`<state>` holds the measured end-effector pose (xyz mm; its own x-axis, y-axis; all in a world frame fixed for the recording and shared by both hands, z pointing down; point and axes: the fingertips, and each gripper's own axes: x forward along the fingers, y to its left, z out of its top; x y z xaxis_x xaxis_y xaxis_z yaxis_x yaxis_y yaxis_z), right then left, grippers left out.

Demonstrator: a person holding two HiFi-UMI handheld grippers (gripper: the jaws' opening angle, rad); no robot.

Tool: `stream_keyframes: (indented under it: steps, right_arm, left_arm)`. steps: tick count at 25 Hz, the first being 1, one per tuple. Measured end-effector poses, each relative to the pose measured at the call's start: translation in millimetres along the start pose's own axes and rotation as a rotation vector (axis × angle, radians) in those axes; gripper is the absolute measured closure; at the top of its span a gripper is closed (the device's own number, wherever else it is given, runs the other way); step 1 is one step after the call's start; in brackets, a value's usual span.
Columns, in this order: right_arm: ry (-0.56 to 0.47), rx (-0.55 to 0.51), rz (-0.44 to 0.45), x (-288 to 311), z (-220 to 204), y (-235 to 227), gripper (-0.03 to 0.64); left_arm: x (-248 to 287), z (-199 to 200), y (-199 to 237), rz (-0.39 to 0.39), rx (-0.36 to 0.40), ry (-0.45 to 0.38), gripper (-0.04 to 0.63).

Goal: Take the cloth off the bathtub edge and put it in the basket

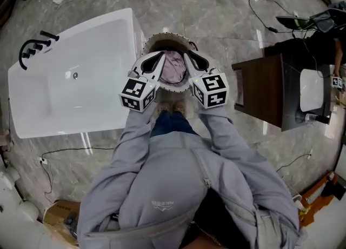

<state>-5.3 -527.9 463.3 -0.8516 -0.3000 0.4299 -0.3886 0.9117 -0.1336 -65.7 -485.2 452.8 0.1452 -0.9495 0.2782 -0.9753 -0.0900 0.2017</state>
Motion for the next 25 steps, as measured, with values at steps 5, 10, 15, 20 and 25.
stream_keyframes:
  steps: [5, 10, 15, 20, 25]
  right_arm:
    - [-0.123, -0.047, -0.034, -43.7, 46.8, 9.4, 0.612]
    - [-0.217, -0.067, -0.055, -86.4, 74.2, 22.1, 0.612]
    - [-0.284, -0.088, -0.099, -119.8, 87.4, 31.4, 0.612]
    - [-0.294, -0.126, -0.111, -131.3, 82.6, 36.2, 0.612]
    - [-0.309, -0.119, -0.105, -139.4, 79.4, 36.8, 0.612]
  left_arm:
    - [-22.7, 49.8, -27.4, 0.034, 0.100, -0.047, 0.589]
    - [-51.1, 83.0, -56.0, 0.098, 0.139, -0.110, 0.591]
    - [-78.6, 99.7, -72.8, 0.174, 0.140, -0.178, 0.589]
    - [-86.9, 95.7, -82.2, 0.208, 0.165, -0.197, 0.589]
    - [-87.9, 89.1, -92.0, 0.209, 0.172, -0.187, 0.589]
